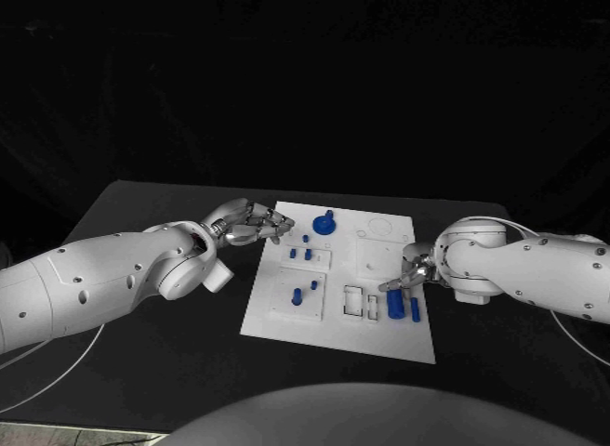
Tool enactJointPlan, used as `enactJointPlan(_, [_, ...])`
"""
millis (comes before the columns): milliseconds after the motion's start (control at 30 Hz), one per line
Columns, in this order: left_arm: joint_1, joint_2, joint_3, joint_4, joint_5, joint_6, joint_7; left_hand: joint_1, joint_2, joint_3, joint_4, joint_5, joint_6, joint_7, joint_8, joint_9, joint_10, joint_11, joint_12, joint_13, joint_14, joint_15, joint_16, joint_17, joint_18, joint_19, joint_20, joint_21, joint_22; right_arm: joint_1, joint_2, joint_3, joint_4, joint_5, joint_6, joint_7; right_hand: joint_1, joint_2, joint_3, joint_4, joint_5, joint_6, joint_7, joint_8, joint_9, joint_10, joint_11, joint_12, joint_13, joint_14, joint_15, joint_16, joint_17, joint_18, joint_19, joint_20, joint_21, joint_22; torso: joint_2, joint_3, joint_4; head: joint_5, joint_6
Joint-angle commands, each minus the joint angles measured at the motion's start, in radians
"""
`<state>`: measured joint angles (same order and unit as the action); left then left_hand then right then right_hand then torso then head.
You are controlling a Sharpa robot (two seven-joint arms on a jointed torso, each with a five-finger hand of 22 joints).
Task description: Assemble the parts on the task board
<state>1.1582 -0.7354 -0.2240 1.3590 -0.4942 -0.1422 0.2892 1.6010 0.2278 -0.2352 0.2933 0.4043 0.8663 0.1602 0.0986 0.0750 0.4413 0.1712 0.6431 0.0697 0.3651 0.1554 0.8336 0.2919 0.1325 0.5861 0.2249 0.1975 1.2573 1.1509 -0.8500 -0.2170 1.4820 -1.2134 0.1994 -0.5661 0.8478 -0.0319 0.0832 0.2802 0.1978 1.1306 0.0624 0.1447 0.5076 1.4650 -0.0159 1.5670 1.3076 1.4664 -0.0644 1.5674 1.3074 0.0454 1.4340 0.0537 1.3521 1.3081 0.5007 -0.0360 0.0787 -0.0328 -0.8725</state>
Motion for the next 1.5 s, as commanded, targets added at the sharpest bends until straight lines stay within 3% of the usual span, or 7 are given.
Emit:
enactJointPlan(33, [0.0,0.002,0.001,0.002,0.004,0.021,-0.003,-0.008,0.006,-0.005,0.001,0.002,-0.002,0.008,0.004,0.001,-0.003,0.002,0.004,-0.002,-0.007,0.001,0.006,-0.001,0.005,0.0,0.004,-0.006,0.001,-0.004,0.005,0.0,-0.004,0.006,0.003,0.01,0.012,0.0,0.001,0.0,-0.004,-0.005,-0.001,0.007,0.011,0.106,0.009,0.004,0.263,0.104,0.009,0.003,0.263,0.014,-0.01,0.002,-0.009,0.183,0.001,-0.0001,0.0003,0.001,0.0])
enactJointPlan(433, [0.0,0.001,0.001,0.003,0.003,0.024,-0.011,-0.009,0.008,-0.005,0.001,0.003,-0.002,0.008,0.004,0.001,-0.004,0.003,0.004,-0.002,-0.008,0.001,0.006,-0.002,0.005,0.0,0.004,-0.007,0.001,-0.012,0.015,0.0,-0.009,0.004,0.002,0.002,0.04,-0.005,-0.002,-0.008,0.04,-0.031,-0.012,0.071,0.168,0.106,-0.001,0.004,0.263,0.104,0.001,0.003,0.263,0.019,-0.022,-0.003,-0.033,0.177,0.0,-0.0002,0.0003,0.002,0.0])
enactJointPlan(633, [0.0,0.002,0.001,0.002,0.003,0.028,-0.015,-0.01,0.009,-0.005,0.001,0.003,-0.002,0.008,0.005,0.001,-0.004,0.003,0.005,-0.002,-0.008,0.002,0.007,-0.002,0.005,0.0,0.005,-0.007,0.001,-0.013,0.017,0.0,-0.01,0.002,0.009,-0.004,0.111,-0.017,0.03,-0.063,0.241,-0.077,-0.022,0.141,0.319,0.106,-0.009,0.004,0.263,0.104,-0.007,0.003,0.263,0.024,-0.034,-0.01,-0.055,0.171,0.0,0.0,0.0003,0.004,0.0])
enactJointPlan(667, [0.0,0.002,0.001,0.002,0.002,0.029,-0.016,-0.009,0.009,-0.005,0.0,0.004,-0.002,0.008,0.005,0.001,-0.004,0.003,0.005,-0.002,-0.008,0.002,0.007,-0.003,0.005,0.001,0.005,-0.007,0.002,-0.013,0.017,0.0,-0.01,0.002,0.009,-0.005,0.116,-0.021,0.041,-0.072,0.305,-0.099,-0.024,0.174,0.38,0.106,-0.011,0.004,0.263,0.104,-0.009,0.003,0.263,0.024,-0.034,-0.012,-0.058,0.171,0.0,0.0,0.0003,0.004,0.0])
enactJointPlan(800, [0.0,0.002,0.001,0.002,-0.002,0.034,-0.022,-0.002,0.008,-0.003,-0.002,0.01,-0.003,0.007,0.006,0.001,-0.005,0.003,0.007,-0.002,-0.008,0.003,0.01,-0.004,0.005,0.001,0.006,-0.008,0.003,-0.013,0.016,0.0,-0.011,0.047,0.002,-0.013,0.131,-0.028,0.083,-0.096,0.413,-0.14,-0.031,0.221,0.481,0.106,-0.018,0.004,0.263,0.104,-0.013,0.003,0.263,0.024,-0.031,-0.019,-0.058,0.171,0.0,-0.0001,0.0,0.004,0.0])
enactJointPlan(1067, [0.0,0.001,0.001,0.003,-0.004,0.036,-0.026,0.001,0.008,-0.002,-0.002,0.012,-0.003,0.007,0.007,0.001,-0.006,0.003,0.007,-0.002,-0.009,0.003,0.011,-0.005,0.006,0.001,0.007,-0.009,0.003,-0.013,0.007,0.0,-0.012,0.203,-0.045,-0.027,0.124,-0.039,0.137,-0.117,0.498,-0.155,-0.039,0.25,0.556,0.106,-0.025,0.004,0.263,0.104,-0.02,0.003,0.263,0.025,-0.033,-0.023,-0.067,0.169,0.0,-0.0005,-0.0008,0.005,0.0])
enactJointPlan(1500, [0.0,0.002,0.001,-0.001,-0.005,0.04,-0.033,0.003,0.008,-0.001,-0.002,0.013,-0.003,0.007,0.007,0.001,-0.006,0.003,0.008,-0.002,-0.008,0.003,0.012,-0.006,0.006,0.001,0.007,-0.009,0.003,0.011,-0.038,0.0,0.041,0.432,-0.105,-0.051,0.111,-0.038,0.158,-0.119,0.513,-0.16,-0.04,0.254,0.576,0.106,-0.027,0.004,0.263,0.104,-0.021,0.003,0.263,0.031,-0.047,-0.024,-0.094,0.16,-0.002,-0.0011,0.0002,0.003,0.0])
